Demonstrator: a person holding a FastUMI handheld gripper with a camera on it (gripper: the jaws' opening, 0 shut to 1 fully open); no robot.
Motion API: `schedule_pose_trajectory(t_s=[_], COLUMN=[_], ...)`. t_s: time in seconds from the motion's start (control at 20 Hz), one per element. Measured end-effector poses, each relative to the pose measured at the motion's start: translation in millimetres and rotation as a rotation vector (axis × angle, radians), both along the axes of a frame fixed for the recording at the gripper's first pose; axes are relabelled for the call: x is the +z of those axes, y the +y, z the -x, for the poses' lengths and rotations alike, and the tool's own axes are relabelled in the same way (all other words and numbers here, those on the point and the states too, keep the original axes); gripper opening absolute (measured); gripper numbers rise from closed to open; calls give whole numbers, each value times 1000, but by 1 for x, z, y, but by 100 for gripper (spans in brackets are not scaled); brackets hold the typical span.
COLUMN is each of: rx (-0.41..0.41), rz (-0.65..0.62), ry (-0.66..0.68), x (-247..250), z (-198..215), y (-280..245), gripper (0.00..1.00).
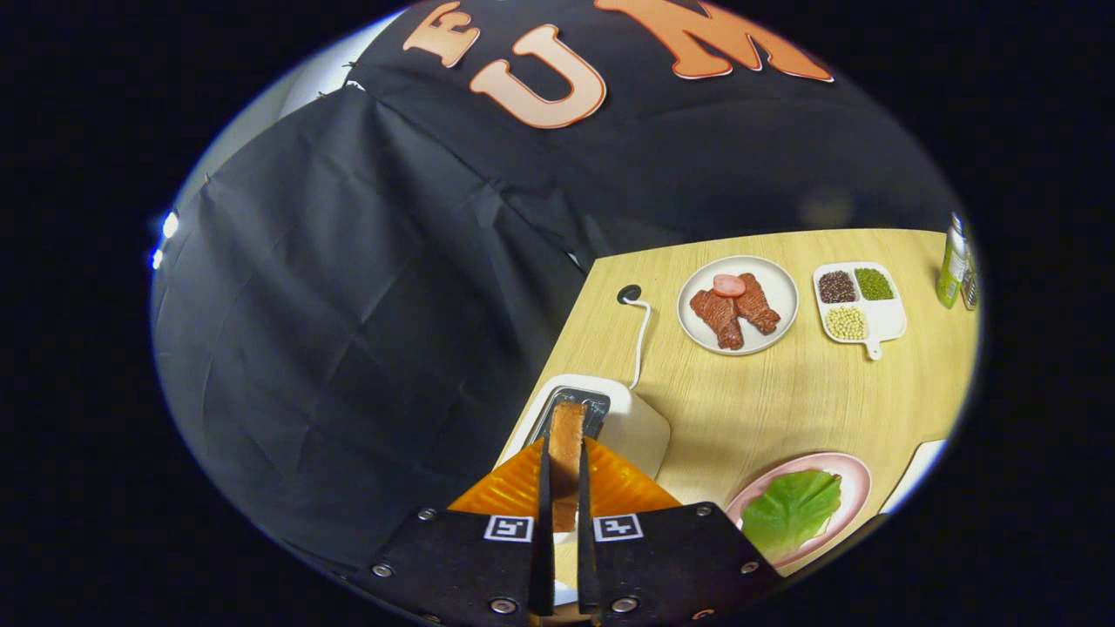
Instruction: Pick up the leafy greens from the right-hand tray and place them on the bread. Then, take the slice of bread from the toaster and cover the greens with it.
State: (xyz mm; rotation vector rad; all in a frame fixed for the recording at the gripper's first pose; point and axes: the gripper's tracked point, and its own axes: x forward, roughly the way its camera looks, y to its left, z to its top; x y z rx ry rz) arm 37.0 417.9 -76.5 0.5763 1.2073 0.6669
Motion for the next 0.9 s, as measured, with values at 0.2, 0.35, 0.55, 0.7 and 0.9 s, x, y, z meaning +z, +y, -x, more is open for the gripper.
schedule_pose_trajectory(t_s=[0.2,0.35,0.55,0.7,0.9], rx=[-48,-77,-105,-123,-134], rz=[-26,-28,-29,-30,-37], ry=[-28,-20,12,38,71], x=[3,-5,-26,-42,-64], z=[10,20,34,43,57], y=[-35,-64,-95,-114,-134], gripper=[11,11,11,11,11])
